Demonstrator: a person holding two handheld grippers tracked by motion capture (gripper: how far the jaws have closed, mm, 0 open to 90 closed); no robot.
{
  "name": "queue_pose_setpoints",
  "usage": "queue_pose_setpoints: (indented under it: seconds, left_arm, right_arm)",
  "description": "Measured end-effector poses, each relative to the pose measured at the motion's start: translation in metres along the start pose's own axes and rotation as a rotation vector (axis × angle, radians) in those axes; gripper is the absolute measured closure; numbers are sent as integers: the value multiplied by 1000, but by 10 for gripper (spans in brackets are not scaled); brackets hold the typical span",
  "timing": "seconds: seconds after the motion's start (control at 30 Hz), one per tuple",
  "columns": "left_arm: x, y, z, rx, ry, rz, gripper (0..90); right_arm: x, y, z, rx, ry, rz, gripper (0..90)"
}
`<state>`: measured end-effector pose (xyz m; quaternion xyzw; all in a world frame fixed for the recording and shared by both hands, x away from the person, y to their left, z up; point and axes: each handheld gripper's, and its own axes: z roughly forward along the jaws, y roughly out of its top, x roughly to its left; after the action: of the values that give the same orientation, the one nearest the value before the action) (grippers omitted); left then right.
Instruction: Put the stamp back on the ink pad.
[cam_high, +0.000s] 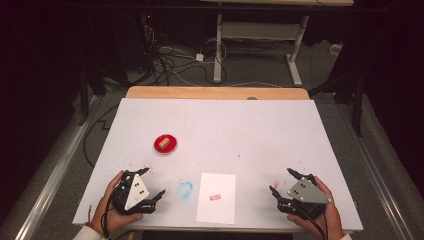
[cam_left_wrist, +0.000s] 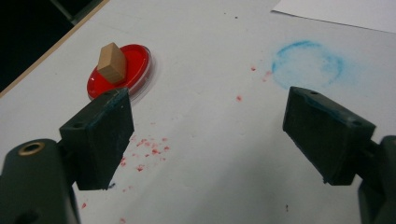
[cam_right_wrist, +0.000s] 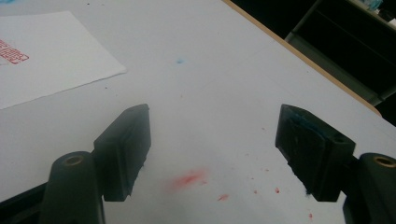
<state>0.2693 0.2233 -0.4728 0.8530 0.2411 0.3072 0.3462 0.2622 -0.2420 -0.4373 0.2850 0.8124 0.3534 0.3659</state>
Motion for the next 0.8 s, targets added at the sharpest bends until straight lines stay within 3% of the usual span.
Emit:
queue_pose_setpoints:
  seconds: [0.2,0.8]
  left_arm:
    - [0,3,-2,-20,10,-5,161]
    - [-1,6,0,-14,2,5,161]
  right_arm:
    - [2,1,-1,-2,0,-3,273]
    - [0,1,-1,-7,-3,-3,272]
